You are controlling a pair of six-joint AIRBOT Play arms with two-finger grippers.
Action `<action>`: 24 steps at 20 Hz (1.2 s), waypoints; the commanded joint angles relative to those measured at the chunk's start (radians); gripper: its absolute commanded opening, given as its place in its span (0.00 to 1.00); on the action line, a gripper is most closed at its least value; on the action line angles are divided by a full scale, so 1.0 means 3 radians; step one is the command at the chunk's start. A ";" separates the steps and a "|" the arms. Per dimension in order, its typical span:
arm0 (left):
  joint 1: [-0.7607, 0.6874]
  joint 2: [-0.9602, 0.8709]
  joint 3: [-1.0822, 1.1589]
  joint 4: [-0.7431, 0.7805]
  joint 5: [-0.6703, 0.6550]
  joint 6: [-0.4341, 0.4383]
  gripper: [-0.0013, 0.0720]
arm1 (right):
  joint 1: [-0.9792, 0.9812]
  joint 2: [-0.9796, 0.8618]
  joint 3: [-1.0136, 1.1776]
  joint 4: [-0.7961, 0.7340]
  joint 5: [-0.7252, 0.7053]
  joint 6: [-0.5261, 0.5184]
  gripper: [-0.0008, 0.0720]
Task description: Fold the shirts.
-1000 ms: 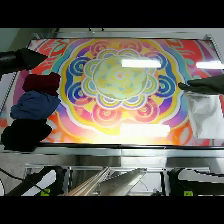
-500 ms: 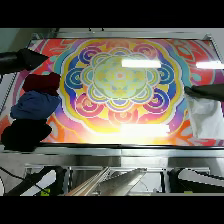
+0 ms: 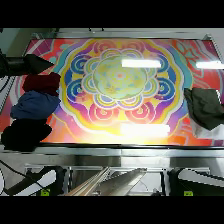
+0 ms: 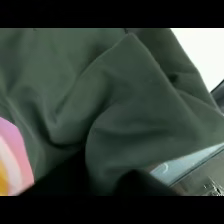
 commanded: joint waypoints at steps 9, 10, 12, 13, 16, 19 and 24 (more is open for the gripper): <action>0.0004 -0.0006 0.0003 -0.0008 0.0125 -0.0022 0.05 | -0.0029 -0.0034 0.0849 -0.0139 0.0969 0.0160 0.97; 0.0004 -0.0006 0.0003 -0.0006 0.0154 -0.0020 0.05 | -0.0041 -0.0034 0.1025 -0.0121 0.1013 0.0196 0.97; 0.0004 -0.0006 0.0004 -0.0006 0.0164 -0.0020 0.05 | -0.0015 -0.0034 0.1294 0.0094 0.1015 0.0196 0.97; 0.0004 -0.0006 0.0006 -0.0009 0.0161 -0.0020 0.05 | 0.0017 -0.0034 0.1357 0.0354 0.0977 0.0196 0.97; 0.0004 -0.0006 0.0037 -0.0028 0.0148 -0.0020 0.05 | 0.0186 -0.0052 0.1362 0.1128 0.0852 0.0177 0.48; 0.0004 -0.0006 0.0240 -0.0022 0.0179 -0.0032 0.05 | 0.0496 -0.0036 0.1362 0.1263 0.0694 0.0047 0.04; 0.0003 0.0359 -0.0080 -0.0020 0.0220 -0.0056 0.05 | 0.1354 0.0463 0.0781 0.1258 0.0319 -0.0329 0.04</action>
